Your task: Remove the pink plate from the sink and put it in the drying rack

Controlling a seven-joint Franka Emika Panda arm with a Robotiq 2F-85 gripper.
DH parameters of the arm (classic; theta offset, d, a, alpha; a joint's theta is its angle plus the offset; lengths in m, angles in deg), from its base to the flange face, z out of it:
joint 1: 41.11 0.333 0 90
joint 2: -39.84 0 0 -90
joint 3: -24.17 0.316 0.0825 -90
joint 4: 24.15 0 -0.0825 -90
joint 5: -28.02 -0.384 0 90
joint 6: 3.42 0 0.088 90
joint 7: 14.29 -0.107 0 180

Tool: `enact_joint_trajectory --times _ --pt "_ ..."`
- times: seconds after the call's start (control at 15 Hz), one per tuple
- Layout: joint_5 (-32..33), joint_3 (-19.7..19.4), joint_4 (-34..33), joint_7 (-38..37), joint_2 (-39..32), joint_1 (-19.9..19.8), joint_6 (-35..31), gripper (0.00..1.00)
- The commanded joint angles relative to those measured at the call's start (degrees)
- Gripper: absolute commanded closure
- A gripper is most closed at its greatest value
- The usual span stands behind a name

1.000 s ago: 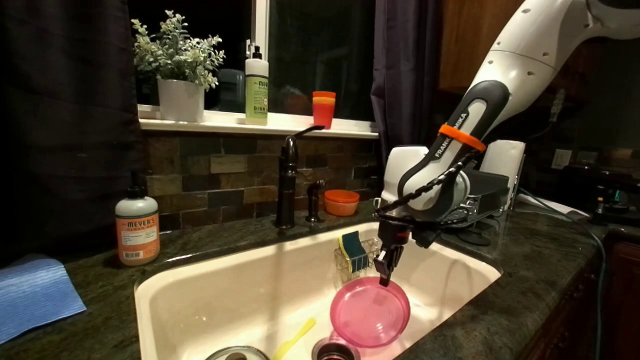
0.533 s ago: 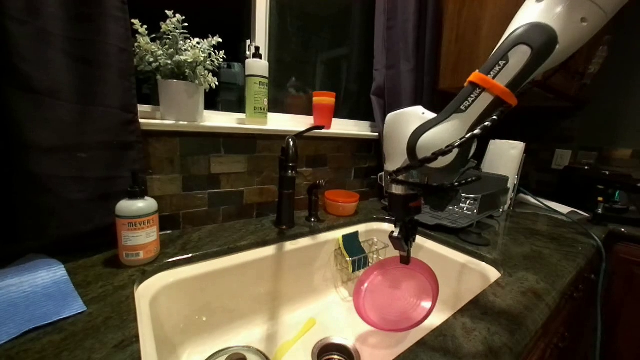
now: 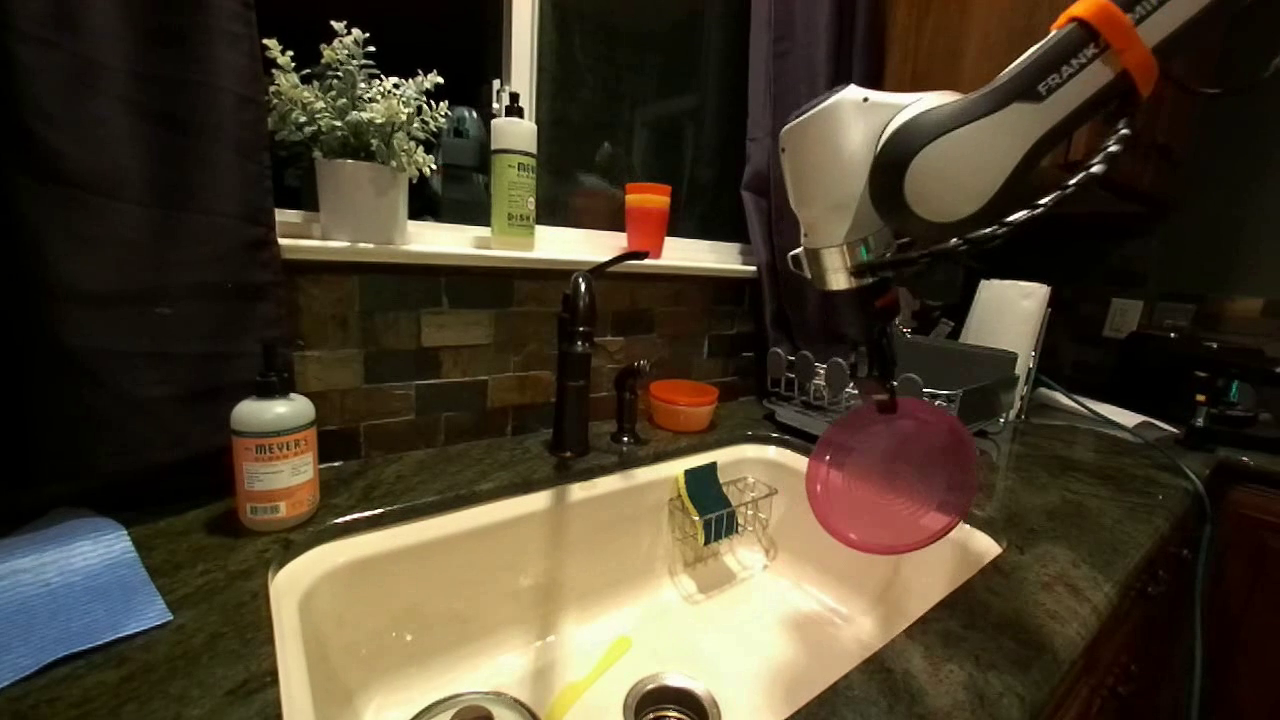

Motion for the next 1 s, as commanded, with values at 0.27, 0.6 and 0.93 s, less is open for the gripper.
enact_joint_trajectory --times 0.27,0.6,0.93 --pt "0.1 1.9 -0.1 0.2 0.5 -1.8 0.7 0.99" --pt "12.5 4.4 -0.5 -0.2 2.5 -1.1 3.2 0.99" --pt "22.8 5.0 -2.3 -0.4 5.4 -1.5 7.9 0.99"
